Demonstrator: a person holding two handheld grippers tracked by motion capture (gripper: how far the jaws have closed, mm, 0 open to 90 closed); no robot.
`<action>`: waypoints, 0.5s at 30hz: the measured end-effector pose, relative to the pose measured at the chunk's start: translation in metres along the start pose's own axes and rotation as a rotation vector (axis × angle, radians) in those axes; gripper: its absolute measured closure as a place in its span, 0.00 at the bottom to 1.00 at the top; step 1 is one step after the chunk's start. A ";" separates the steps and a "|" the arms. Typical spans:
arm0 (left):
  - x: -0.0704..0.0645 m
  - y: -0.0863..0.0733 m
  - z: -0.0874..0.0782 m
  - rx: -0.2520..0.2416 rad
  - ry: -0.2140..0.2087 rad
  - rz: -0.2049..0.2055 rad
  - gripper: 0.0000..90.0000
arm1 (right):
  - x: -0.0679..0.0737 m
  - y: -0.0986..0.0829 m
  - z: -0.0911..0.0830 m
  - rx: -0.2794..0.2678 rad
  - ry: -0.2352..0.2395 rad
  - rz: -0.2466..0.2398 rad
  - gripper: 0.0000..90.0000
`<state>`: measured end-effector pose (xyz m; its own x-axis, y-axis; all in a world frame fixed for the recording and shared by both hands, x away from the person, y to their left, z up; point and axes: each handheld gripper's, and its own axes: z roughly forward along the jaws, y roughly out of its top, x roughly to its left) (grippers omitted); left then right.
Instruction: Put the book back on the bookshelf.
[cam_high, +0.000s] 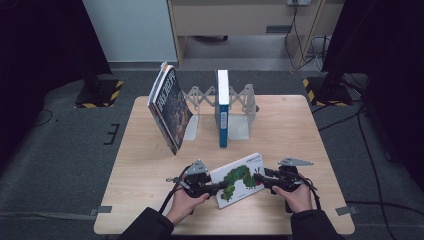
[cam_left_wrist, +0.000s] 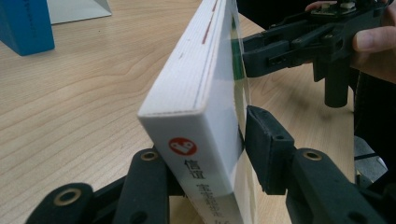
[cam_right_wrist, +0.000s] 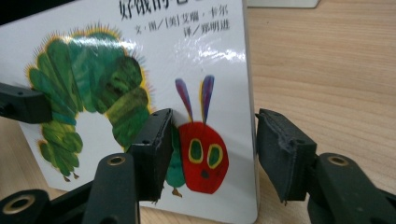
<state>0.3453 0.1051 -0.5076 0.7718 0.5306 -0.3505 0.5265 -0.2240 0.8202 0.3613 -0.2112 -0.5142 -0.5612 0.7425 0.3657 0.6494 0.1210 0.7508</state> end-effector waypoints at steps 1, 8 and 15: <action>-0.001 -0.001 0.000 0.002 0.001 0.002 0.68 | 0.001 0.000 0.000 0.004 -0.003 -0.006 0.52; -0.005 -0.007 0.008 0.035 -0.015 0.020 0.65 | 0.001 0.000 0.001 0.005 -0.004 -0.028 0.54; -0.007 -0.001 0.004 0.063 -0.037 0.002 0.76 | 0.002 0.001 0.000 -0.017 0.020 -0.059 0.54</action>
<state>0.3413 0.0984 -0.5076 0.7847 0.5001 -0.3663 0.5455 -0.2766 0.7911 0.3607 -0.2097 -0.5121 -0.6083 0.7211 0.3316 0.6063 0.1527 0.7804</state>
